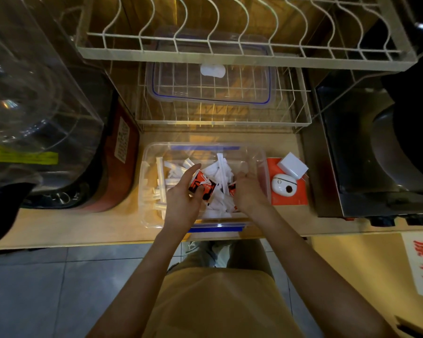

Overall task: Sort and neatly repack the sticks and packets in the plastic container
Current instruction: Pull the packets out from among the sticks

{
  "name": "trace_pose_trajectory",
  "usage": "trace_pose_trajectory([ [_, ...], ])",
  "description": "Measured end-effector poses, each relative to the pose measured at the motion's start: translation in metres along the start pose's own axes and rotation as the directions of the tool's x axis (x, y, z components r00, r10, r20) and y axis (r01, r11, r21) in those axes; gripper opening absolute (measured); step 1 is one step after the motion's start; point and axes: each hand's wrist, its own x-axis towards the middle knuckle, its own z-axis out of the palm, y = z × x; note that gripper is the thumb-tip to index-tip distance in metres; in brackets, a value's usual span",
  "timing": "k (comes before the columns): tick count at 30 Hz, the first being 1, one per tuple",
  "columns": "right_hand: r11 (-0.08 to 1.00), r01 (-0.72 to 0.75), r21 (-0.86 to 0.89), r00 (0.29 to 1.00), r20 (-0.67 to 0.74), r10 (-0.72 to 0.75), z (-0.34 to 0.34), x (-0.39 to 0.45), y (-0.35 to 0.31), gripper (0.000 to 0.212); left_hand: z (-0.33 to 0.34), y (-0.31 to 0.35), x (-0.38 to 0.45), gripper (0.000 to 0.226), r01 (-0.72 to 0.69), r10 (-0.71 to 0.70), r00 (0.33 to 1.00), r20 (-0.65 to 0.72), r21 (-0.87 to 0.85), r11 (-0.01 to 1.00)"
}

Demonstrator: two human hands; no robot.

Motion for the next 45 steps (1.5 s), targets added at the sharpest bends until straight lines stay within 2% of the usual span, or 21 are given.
trace_pose_trajectory([
  [9,0.992,0.04,-0.12,0.999,-0.002,-0.04,0.011,0.0,0.005,0.047,0.005,-0.003,0.002,0.045,0.006,-0.002,0.998,-0.066,0.062,0.998],
  [13,0.999,0.03,-0.026,1.0,0.001,-0.03,0.006,0.002,0.006,0.059,0.005,-0.002,0.001,0.045,0.003,0.002,0.998,-0.062,0.08,0.997],
  [17,0.996,0.087,0.035,0.996,-0.03,-0.086,-0.002,0.001,0.007,0.043,0.003,-0.001,0.0,0.045,0.009,-0.007,0.998,-0.059,0.048,0.999],
  [23,0.971,0.2,0.132,0.965,-0.201,-0.171,-0.016,-0.004,0.009,0.015,0.004,-0.004,0.002,0.045,0.014,-0.013,0.998,-0.054,0.028,1.0],
  [25,0.947,0.219,0.236,0.952,-0.264,-0.154,-0.024,-0.011,0.007,0.016,0.003,-0.004,0.002,0.045,-0.002,0.002,0.999,-0.046,-0.001,1.0],
  [27,0.901,0.28,0.331,0.899,-0.42,-0.124,-0.032,-0.018,0.005,0.019,0.002,-0.005,0.002,0.046,-0.008,0.006,0.999,-0.035,-0.053,0.999],
  [29,0.801,0.344,0.49,0.87,-0.488,-0.076,-0.037,-0.023,0.002,0.021,-0.001,-0.004,0.003,0.045,-0.002,0.0,1.0,-0.018,-0.097,0.995],
  [31,0.649,0.35,0.675,0.916,-0.392,-0.086,-0.036,-0.026,-0.001,0.021,-0.005,-0.004,0.006,0.043,0.064,-0.056,0.997,0.043,-0.224,0.972],
  [33,0.561,0.323,0.762,0.946,-0.284,-0.158,-0.03,-0.025,-0.003,0.021,-0.01,0.0,0.008,0.041,0.222,-0.161,0.972,0.172,-0.437,0.872],
  [34,0.562,0.312,0.766,0.95,-0.249,-0.188,-0.025,-0.023,-0.004,0.022,-0.012,0.001,0.01,0.04,0.286,-0.196,0.954,0.225,-0.505,0.814],
  [36,0.602,0.31,0.736,0.95,-0.22,-0.219,-0.017,-0.018,-0.006,0.021,-0.014,0.0,0.014,0.042,0.34,-0.219,0.935,0.278,-0.534,0.774],
  [43,0.694,0.346,0.632,0.933,-0.31,-0.183,-0.003,-0.012,-0.009,0.02,-0.014,0.004,0.015,0.038,0.405,-0.223,0.903,0.367,-0.55,0.731],
  [45,0.69,0.362,0.626,0.927,-0.317,-0.199,0.0,-0.012,-0.008,0.021,-0.012,0.004,0.016,0.034,0.387,-0.213,0.907,0.364,-0.522,0.76],
])
